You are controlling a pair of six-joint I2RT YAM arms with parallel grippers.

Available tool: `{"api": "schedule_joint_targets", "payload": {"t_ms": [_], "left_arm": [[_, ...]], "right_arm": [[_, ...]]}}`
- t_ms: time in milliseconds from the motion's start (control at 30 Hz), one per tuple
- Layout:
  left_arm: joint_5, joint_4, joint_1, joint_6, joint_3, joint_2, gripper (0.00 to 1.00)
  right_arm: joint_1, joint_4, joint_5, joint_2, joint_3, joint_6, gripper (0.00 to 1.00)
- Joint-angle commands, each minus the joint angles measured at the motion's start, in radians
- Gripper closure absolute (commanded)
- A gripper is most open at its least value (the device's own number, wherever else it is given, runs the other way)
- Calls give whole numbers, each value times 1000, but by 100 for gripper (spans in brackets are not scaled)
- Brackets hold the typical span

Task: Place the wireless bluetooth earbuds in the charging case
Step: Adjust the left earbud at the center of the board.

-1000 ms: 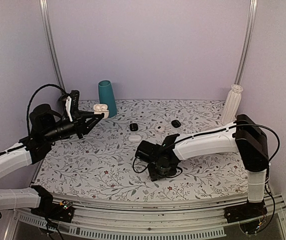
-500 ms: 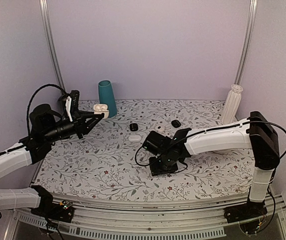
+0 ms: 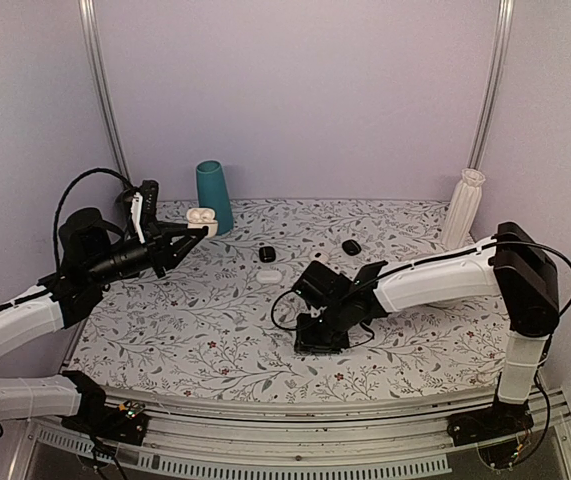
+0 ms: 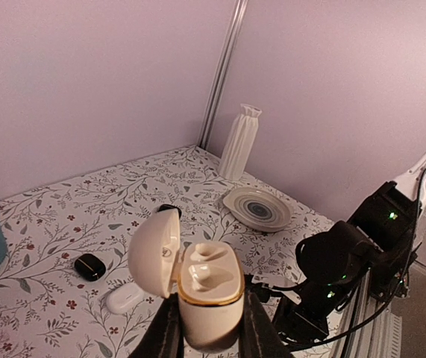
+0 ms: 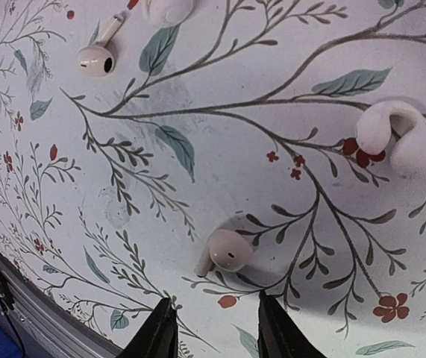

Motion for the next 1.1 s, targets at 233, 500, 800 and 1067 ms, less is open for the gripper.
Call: {"api": "schedule_joint_targets", "payload": {"t_ms": [233, 500, 800, 1067], "left_arm": [[9, 18, 16, 5, 16, 3, 100], [11, 28, 16, 5, 20, 22, 100], [7, 27, 19, 6, 14, 15, 100], [8, 26, 22, 4, 9, 5, 100]], "right_arm": [[-31, 56, -61, 36, 23, -8, 64], [-40, 48, -49, 38, 22, -15, 64], [-40, 50, -62, 73, 60, -36, 64], [-41, 29, -42, 105, 103, -64, 64]]}}
